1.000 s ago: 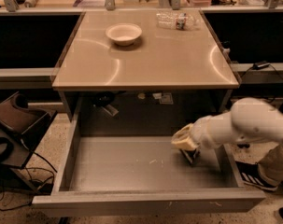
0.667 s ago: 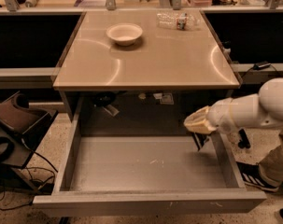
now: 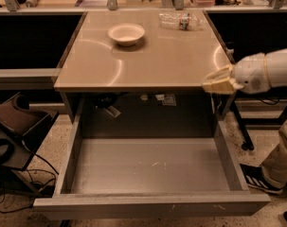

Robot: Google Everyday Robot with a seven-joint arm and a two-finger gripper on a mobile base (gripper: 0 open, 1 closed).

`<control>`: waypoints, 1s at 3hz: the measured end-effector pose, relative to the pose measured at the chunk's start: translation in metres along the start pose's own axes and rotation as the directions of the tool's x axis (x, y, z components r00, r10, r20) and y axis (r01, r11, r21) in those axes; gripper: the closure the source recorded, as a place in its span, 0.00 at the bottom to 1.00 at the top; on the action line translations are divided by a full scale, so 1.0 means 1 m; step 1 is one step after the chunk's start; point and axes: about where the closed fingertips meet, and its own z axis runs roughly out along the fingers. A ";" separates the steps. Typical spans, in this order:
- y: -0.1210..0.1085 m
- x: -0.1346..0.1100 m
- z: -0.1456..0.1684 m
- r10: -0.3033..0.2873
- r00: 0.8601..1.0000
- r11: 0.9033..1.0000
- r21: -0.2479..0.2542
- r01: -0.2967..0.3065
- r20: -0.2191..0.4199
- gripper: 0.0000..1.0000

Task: Pick rxbar chocolate from top drawer and place on counter

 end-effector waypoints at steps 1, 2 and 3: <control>-0.011 -0.058 0.001 -0.026 1.000 0.996 -0.085 0.027 0.014 1.00; -0.033 -0.102 0.041 -0.014 1.000 0.988 -0.156 0.010 -0.019 1.00; -0.059 -0.130 0.108 0.003 0.999 0.981 -0.193 -0.011 -0.042 1.00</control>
Offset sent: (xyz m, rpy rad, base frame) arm 0.1453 0.1401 0.1264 0.0006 0.0757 0.2121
